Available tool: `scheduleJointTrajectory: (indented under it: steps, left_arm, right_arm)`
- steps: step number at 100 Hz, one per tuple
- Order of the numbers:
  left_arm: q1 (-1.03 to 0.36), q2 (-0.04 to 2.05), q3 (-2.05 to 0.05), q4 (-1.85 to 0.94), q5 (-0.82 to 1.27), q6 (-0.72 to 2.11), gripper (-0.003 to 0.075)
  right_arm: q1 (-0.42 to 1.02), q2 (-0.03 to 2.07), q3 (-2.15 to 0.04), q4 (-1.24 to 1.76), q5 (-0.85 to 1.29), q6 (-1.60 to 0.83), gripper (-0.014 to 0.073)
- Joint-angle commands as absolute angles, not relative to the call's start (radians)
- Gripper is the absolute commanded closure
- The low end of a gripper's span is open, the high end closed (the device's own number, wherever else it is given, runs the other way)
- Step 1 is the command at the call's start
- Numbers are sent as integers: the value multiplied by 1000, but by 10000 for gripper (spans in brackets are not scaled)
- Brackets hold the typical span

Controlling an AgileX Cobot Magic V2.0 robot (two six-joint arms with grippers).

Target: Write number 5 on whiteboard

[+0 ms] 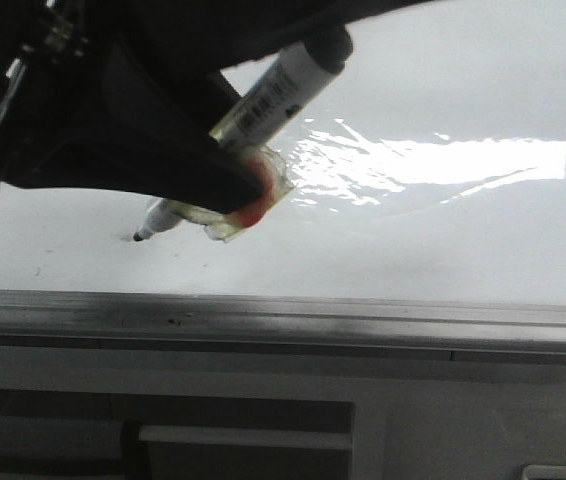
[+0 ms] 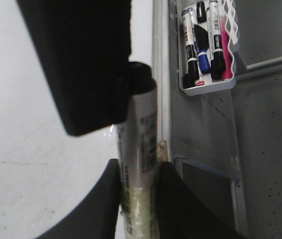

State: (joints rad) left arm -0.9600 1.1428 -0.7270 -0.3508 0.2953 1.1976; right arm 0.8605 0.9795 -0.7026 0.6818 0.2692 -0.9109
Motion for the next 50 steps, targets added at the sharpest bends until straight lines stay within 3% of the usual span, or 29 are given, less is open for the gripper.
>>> scheduleJointTrajectory:
  steps: [1, 50]
  left_arm:
    - [-965, 1123, -762, -371, 231, 1195, 741]
    - [-965, 1119, -762, -371, 236, 1195, 741]
  right_arm:
    - [864, 982, -737, 701, 179, -922, 207]
    - [833, 1001, -737, 645, 146, -922, 207]
